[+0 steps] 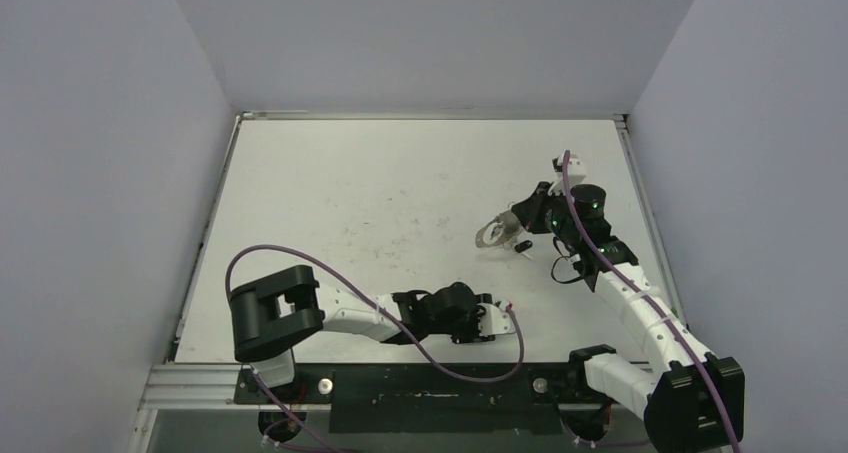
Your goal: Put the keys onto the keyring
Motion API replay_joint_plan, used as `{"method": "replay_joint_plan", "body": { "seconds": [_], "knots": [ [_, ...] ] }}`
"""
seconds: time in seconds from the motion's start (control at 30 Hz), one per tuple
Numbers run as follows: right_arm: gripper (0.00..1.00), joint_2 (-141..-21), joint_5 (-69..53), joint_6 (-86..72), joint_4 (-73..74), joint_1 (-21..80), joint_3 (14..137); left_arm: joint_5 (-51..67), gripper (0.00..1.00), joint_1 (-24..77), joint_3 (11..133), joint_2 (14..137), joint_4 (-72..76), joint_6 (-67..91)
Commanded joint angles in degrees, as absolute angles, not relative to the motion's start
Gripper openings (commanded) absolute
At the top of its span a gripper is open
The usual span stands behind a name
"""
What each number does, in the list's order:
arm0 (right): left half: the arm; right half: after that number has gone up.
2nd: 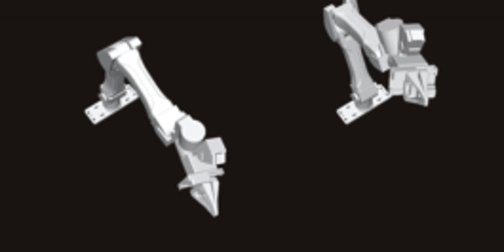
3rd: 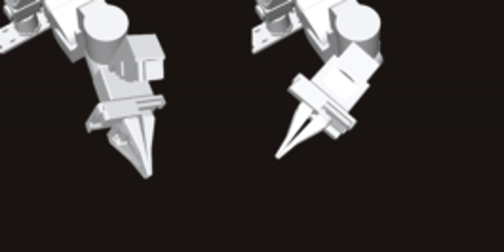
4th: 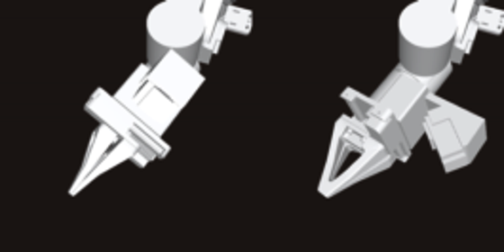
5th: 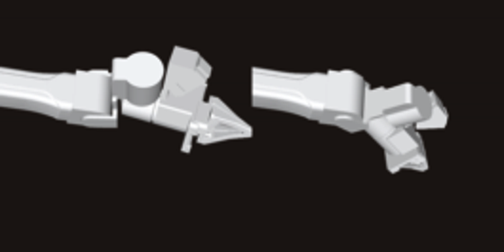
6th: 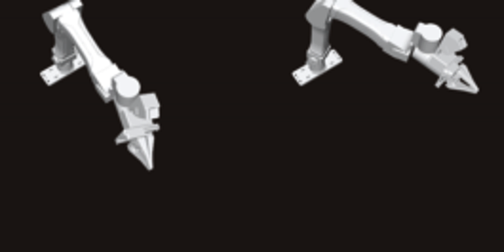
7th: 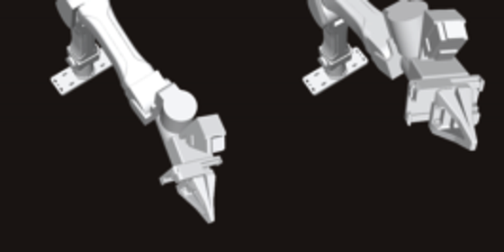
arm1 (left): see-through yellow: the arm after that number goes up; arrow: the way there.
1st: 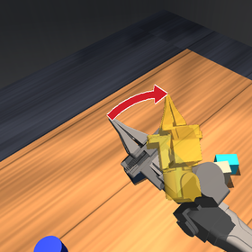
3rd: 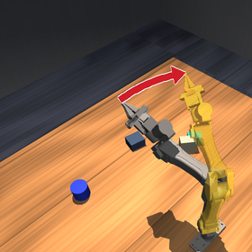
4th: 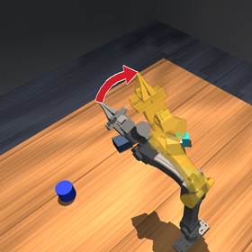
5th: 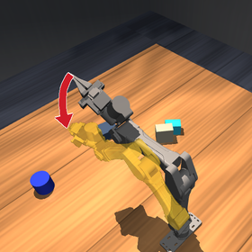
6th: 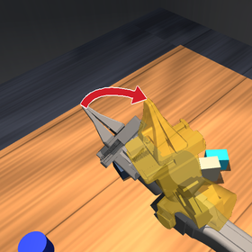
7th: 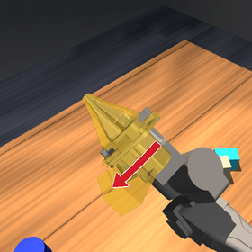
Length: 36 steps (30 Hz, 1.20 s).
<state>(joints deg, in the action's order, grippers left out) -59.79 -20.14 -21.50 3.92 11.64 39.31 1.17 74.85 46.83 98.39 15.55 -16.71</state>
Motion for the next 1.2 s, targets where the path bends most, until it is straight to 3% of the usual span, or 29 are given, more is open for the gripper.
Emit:
{"method": "replay_joint_plan", "body": {
  "seconds": [0.0, 0.33, 0.97, 1.17],
  "knots": [
    [0.00, -60.19, -20.89, -20.57, 3.43, 11.39, 40.61, 1.32, 0.40, 74.62, 47.13, 99.93, 20.52, -19.06],
    [0.00, -60.29, -21.33, -20.27, 3.49, 11.34, 40.87, 0.74, 0.39, 73.72, 47.56, 102.21, 21.48, -19.07],
    [0.00, -60.99, -21.71, -20.40, 3.29, 11.41, 40.87, 5.96, 0.26, 71.10, 47.64, 103.41, 22.71, -20.44],
    [0.00, -61.17, -21.84, -20.44, 3.41, 11.34, 40.92, 6.15, 0.35, 71.56, 47.72, 103.92, 23.17, -22.09]
  ]
}}
